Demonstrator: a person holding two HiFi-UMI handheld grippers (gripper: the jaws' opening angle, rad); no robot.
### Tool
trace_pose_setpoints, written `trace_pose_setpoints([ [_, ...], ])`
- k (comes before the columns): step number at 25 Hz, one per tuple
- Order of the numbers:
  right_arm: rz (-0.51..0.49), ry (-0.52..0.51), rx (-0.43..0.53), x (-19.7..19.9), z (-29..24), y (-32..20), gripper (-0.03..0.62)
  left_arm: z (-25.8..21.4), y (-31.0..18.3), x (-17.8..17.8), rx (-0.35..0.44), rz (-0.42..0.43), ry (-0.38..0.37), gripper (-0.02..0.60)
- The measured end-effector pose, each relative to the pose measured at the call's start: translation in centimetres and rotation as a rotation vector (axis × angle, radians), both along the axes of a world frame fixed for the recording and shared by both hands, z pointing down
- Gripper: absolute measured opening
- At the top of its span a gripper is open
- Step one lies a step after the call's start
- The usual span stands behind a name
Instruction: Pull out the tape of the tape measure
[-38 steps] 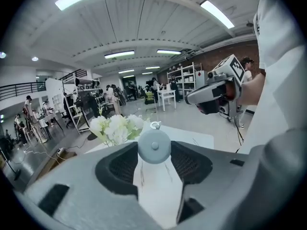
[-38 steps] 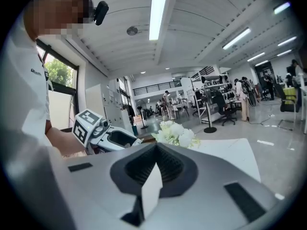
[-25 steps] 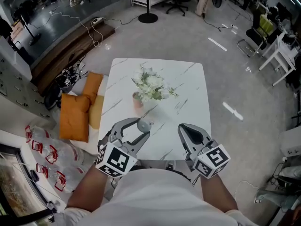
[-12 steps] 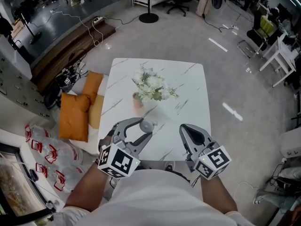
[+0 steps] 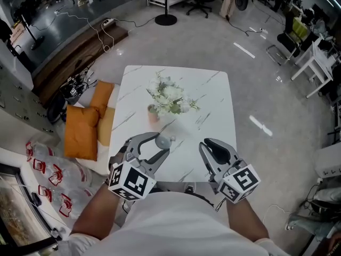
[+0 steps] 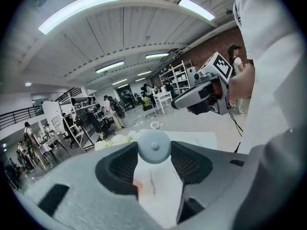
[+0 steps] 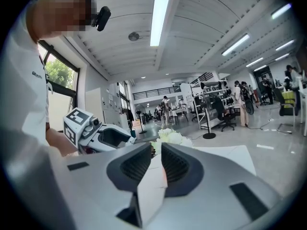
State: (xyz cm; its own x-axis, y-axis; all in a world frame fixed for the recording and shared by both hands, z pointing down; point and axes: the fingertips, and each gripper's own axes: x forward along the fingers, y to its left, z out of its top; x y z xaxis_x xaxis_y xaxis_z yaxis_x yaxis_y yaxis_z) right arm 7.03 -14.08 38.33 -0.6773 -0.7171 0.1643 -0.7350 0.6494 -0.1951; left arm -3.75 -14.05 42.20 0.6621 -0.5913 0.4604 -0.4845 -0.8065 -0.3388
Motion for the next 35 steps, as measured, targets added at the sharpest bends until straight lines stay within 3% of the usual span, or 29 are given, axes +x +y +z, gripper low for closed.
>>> trace_pose_setpoints([
  [6,-0.016,-0.009,-0.006,-0.5,-0.3,-0.1,0.069,0.0,-0.2,0.5,0.004,0.010,-0.002,0.222],
  [18,-0.160,-0.145,-0.106,-5.1,-0.4,1.0,0.078,-0.3,1.6,4.2,0.042,0.141,-0.008,0.222],
  [24,-0.163,-0.132,-0.104,-5.7,-0.1,1.1,0.029,0.0,1.7,3.7,0.053,0.136,-0.024,0.222],
  [35,-0.151,-0.166,-0.100,-5.2,-0.6,0.6,0.025,-0.6,1.0,2.9,0.073,0.114,-0.023,0.222],
])
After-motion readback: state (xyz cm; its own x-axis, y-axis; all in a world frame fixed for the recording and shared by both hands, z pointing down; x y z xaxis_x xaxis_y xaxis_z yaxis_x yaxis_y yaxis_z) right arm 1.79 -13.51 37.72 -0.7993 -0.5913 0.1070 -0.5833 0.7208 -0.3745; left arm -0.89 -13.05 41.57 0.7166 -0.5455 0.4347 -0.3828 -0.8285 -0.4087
